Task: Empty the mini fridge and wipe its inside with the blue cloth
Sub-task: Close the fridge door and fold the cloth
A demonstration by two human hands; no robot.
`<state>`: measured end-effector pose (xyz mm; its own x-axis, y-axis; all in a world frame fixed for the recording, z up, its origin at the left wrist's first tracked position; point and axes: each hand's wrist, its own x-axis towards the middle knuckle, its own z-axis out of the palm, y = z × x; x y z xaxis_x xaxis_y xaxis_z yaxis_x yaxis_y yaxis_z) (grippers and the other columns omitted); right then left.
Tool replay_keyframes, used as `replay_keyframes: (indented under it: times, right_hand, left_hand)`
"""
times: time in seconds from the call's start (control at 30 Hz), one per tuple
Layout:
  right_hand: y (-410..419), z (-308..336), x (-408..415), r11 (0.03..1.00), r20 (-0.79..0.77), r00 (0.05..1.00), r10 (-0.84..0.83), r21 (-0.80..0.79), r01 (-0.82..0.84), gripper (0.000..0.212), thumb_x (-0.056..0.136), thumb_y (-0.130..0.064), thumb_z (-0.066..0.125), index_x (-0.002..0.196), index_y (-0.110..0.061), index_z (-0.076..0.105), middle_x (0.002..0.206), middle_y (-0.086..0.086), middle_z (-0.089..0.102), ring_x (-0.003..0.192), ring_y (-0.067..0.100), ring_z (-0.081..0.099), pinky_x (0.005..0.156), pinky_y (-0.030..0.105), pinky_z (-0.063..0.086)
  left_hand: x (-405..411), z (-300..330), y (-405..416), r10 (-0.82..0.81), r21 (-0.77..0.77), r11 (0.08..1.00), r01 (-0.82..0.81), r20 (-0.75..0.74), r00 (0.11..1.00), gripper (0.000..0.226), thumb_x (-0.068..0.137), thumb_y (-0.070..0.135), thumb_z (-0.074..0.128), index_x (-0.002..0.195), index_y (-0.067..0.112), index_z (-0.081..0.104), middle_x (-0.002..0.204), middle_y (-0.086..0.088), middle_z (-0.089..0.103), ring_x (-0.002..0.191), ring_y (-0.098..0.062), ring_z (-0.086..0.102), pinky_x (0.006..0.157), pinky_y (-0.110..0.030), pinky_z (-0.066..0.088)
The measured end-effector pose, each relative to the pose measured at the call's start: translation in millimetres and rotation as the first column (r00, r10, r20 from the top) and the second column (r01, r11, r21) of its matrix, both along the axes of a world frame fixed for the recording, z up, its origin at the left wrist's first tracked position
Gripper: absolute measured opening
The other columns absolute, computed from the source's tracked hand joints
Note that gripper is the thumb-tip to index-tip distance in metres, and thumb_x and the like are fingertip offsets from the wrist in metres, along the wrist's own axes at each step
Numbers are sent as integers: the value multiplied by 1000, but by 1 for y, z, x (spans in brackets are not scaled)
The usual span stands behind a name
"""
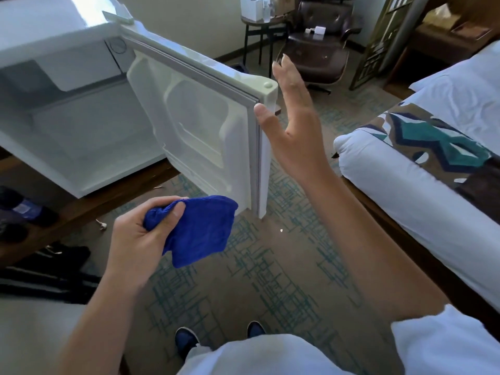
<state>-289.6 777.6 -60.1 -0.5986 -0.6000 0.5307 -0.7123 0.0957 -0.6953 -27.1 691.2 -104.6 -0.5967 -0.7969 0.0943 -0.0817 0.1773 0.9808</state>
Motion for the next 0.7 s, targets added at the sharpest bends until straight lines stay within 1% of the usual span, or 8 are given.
replay_keyframes:
  times: [0.03,0.1,0.17,0.27,0.33,0.43,0.53,0.7]
  right_hand:
    - [-5,0,-1,1000,8,1000,5,12,-5,64,103,-36,54,159,-10,35,171,9,24,158,22,23,125,38,29]
    - [-14,-3,-4,998,4,1000,12,61,-12,67,104,-41,50,160,-9,31,172,8,20,160,22,19,121,31,27]
    - [-20,-8,-5,993,-60,998,6,122,1,70,104,-44,49,161,-9,28,173,8,17,160,23,17,121,29,25]
    - [-23,-15,-4,986,-155,988,-18,159,43,73,102,-42,51,162,-8,27,172,10,20,160,26,18,127,42,28]
    - [-22,-16,-4,984,-181,983,-40,162,69,72,99,-39,53,161,-9,29,170,9,25,159,25,22,124,46,33]
    - [-19,-14,-4,980,-199,978,-58,177,94,68,97,-35,55,158,-11,35,168,7,30,156,23,27,119,48,41]
    - [-18,-12,-1,976,-210,976,-54,195,96,68,94,-29,57,156,-10,38,167,8,32,155,24,30,117,49,42]
    - [-19,-10,9,975,-210,976,-51,201,94,69,91,-25,58,154,-7,39,165,12,33,155,27,31,118,53,41]
  left_hand:
    - [2,1,2,16,3,1000,-16,5,1000,14,89,28,68,93,34,80,93,-1,76,86,-16,68,72,-34,59]
    - [6,2,5,49,1,999,-49,10,999,14,90,28,67,95,29,80,92,-1,76,87,-16,68,72,-32,59]
    - [10,3,6,81,-8,997,-81,12,997,14,91,26,67,99,23,78,91,0,76,86,-13,68,70,-26,58]
    - [14,3,6,131,-16,991,-130,10,991,14,91,25,66,100,20,76,90,1,76,83,-8,67,68,-22,58]
    - [16,2,4,158,-5,987,-158,2,987,13,91,25,67,99,20,76,87,7,76,83,-7,67,68,-20,58]
    - [15,0,1,158,8,987,-158,1,987,13,91,27,67,100,23,76,91,5,75,87,-11,67,71,-22,57]
    - [13,-1,-2,144,22,989,-144,-5,990,14,92,26,66,101,21,75,91,6,75,88,-11,67,72,-22,57]
    - [15,-4,-8,132,41,991,-131,-24,991,13,93,23,67,102,19,75,98,-7,73,87,-10,66,69,-19,58]
